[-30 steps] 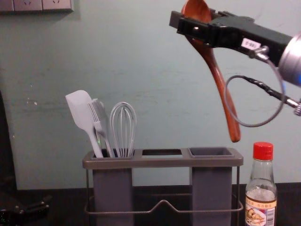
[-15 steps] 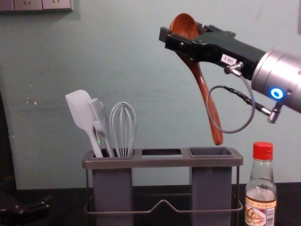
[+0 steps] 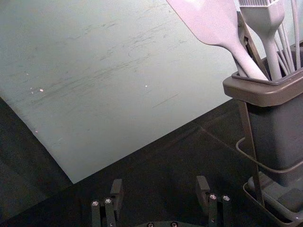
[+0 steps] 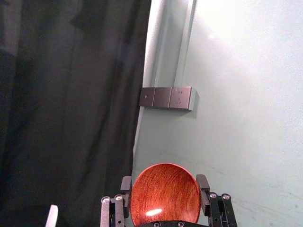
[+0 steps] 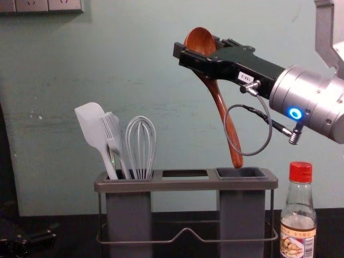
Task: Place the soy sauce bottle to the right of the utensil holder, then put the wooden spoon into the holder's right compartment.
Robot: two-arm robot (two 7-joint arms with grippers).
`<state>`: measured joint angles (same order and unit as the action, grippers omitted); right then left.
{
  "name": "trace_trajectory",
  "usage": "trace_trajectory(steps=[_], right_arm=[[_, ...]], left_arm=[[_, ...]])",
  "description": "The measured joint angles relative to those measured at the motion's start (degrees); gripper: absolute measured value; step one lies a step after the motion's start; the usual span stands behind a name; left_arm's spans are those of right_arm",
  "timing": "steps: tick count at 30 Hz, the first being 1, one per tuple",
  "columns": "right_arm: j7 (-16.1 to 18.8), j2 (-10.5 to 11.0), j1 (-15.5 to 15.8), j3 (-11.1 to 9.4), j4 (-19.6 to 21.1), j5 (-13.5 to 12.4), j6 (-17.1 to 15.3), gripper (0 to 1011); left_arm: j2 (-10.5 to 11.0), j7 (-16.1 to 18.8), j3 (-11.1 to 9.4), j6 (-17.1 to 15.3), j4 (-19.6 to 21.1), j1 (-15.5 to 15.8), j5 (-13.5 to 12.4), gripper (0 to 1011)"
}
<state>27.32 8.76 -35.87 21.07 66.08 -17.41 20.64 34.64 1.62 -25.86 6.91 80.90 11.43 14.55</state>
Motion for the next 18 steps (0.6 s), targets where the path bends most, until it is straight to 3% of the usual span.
trace_trajectory(steps=[18], right_arm=[[0.80, -1.06, -0.39, -0.46, -3.42, 0.57, 1.04, 841]], left_arm=[[0.00, 0.00, 0.00, 0.00, 0.00, 0.00, 0.00, 1005]])
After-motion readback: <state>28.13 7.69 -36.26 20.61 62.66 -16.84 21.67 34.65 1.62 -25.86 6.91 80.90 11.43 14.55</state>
